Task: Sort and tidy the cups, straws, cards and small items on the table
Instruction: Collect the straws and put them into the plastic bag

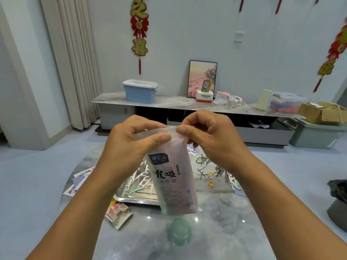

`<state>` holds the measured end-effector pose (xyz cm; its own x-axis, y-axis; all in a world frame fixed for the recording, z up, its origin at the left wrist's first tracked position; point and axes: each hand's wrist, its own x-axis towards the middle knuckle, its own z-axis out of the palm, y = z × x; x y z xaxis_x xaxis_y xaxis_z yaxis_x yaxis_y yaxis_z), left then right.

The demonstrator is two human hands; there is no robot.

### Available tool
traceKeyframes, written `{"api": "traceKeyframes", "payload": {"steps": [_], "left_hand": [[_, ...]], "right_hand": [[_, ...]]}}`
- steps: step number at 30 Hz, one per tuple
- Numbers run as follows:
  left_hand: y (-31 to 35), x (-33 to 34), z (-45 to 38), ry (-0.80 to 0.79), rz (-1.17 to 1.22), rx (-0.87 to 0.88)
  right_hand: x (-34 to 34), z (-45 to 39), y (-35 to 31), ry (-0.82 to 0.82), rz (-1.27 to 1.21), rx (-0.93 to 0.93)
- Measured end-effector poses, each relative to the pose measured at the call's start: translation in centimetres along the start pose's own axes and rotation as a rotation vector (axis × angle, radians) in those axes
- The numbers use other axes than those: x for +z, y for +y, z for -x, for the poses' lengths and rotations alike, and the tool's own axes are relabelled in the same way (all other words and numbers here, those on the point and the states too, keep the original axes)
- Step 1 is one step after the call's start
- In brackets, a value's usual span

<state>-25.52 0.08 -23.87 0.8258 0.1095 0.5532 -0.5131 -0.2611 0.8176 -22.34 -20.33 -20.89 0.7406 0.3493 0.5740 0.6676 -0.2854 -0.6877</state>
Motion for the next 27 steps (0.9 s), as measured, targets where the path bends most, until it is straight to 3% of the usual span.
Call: {"api": "traceKeyframes", "payload": {"steps": [3,8,11,18,24,27], "left_hand": [[1.6,0.0,0.3,-0.056,-0.218,0.161],[1.4,1.0,0.9,0.040,-0.307,0.278],[0.5,1.8,1.3,0.085,-0.282,0.232],[0.5,3.1,1.0,0.179,-0.342,0.248],[-1.2,1.5,0.1,0.193,-0.376,0.223],[-2.1,0.9,-0.1,0.206,-0.513,0.255]], "right_hand": [[-0.1,0.3,-0.6,-0.030,-0.004,-0.097],[-0.8,0.3,-0.9,-0.069,-0.264,0.040],[-0.9,0.4,-0.3,-0.068,-0.106,0.012],[-1.4,0.4,0.3,0.110,0.313,-0.206],[-2.5,0.0,0.1,0.201,0.227,-0.190],[-2.3,-0.1,0.2,0.203,0.203,-0.170]]}}
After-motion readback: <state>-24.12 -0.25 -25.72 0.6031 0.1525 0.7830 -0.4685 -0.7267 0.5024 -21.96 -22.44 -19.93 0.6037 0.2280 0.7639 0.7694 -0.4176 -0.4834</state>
